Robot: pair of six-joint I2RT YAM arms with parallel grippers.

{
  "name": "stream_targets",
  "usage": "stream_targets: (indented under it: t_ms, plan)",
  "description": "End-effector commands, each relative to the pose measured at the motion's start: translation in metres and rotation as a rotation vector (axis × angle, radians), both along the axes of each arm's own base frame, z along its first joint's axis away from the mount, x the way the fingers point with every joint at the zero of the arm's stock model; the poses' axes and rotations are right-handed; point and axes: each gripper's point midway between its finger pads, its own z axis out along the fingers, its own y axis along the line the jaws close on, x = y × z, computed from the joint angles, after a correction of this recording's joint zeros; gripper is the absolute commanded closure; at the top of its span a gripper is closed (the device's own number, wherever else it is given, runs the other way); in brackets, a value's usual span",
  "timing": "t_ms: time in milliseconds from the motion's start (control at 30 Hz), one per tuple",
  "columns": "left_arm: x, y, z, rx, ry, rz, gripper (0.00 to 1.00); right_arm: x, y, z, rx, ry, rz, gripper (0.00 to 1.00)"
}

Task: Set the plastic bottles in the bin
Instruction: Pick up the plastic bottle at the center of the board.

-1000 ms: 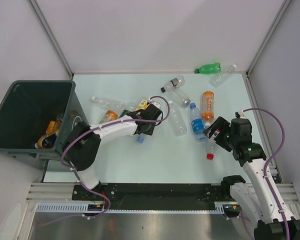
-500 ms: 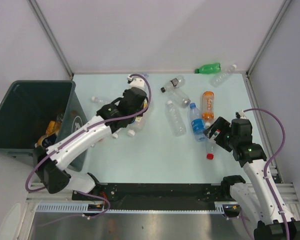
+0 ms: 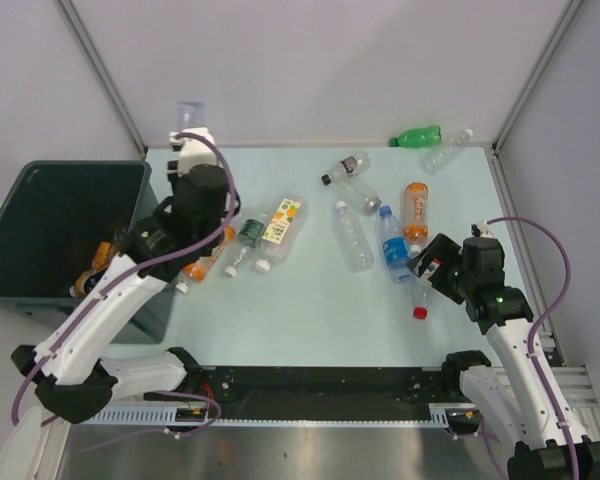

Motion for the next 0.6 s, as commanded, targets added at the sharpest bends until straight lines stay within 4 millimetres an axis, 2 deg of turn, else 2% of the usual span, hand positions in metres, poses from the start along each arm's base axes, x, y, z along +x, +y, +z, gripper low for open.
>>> stream_targets:
  t_ms: [0, 67, 200, 367, 533, 567]
  plan:
    - [-0.019, 0.069, 0.051, 0.002, -0.109, 0.183, 0.76, 0.005, -0.001, 0.008, 0.000, -0.031, 0.000, 0.00]
    - [-0.026, 0.093, 0.062, 0.016, -0.127, 0.243, 0.75, 0.006, 0.001, 0.008, 0.004, -0.033, 0.005, 0.00]
    - [-0.043, 0.130, 0.084, 0.027, -0.180, 0.374, 0.73, 0.007, 0.000, 0.008, 0.003, -0.032, 0.004, 0.00]
    - [-0.068, 0.171, 0.094, 0.051, -0.214, 0.564, 0.69, 0.007, 0.001, 0.008, 0.005, -0.035, 0.011, 0.00]
    - [-0.092, 0.190, 0.091, 0.086, -0.231, 0.688, 0.59, 0.007, 0.000, 0.007, 0.000, -0.032, 0.010, 0.00]
    - [-0.093, 0.191, 0.090, 0.089, -0.232, 0.697, 0.52, 0.008, 0.000, 0.007, 0.001, -0.031, 0.011, 0.00]
